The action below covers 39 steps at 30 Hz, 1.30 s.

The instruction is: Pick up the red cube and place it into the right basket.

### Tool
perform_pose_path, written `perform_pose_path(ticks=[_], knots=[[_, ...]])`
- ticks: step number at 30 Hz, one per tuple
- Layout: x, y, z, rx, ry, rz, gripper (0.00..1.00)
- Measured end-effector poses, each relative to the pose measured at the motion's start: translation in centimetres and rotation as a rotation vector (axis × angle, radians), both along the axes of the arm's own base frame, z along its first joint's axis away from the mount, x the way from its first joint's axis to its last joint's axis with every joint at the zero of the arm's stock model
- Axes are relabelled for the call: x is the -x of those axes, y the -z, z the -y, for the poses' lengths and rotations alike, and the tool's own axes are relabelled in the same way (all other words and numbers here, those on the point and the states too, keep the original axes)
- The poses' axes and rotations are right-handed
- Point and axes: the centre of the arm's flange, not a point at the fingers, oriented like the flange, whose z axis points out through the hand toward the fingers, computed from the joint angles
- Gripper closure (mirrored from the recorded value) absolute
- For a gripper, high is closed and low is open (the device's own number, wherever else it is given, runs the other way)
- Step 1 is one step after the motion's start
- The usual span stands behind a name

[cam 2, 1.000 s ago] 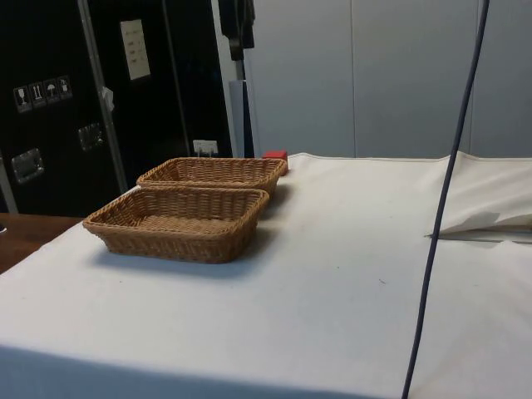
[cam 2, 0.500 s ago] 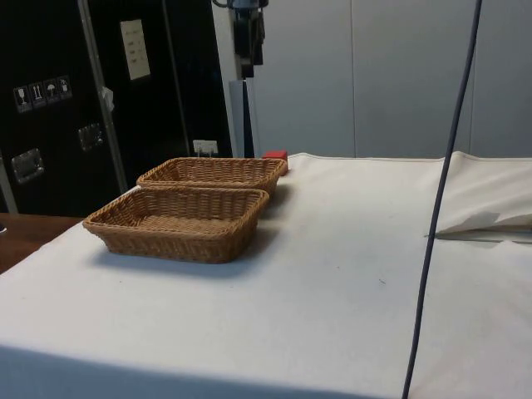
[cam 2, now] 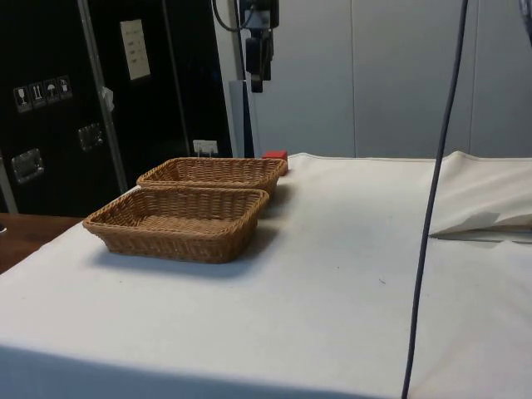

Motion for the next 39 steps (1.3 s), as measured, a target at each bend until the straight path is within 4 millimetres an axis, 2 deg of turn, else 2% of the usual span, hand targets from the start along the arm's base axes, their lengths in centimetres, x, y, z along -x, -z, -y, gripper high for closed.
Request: perform_pose_path(ticks=[7, 17, 20, 27, 33, 39], knots=[[-0.4, 1.1, 1.3, 0.009, 0.017, -0.014, 0.0], [-0.8, 4.2, 3.6, 0.009, 0.053, -0.044, 0.0], [-0.8, 4.5, 3.9, 0.007, 0.055, -0.044, 0.0], [-1.2, 6.5, 6.1, -0.001, 0.072, -0.042, 0.0], [-1.6, 7.4, 7.7, -0.004, 0.079, -0.034, 0.0], [-2.0, 8.0, 8.4, -0.003, 0.079, -0.032, 0.0]])
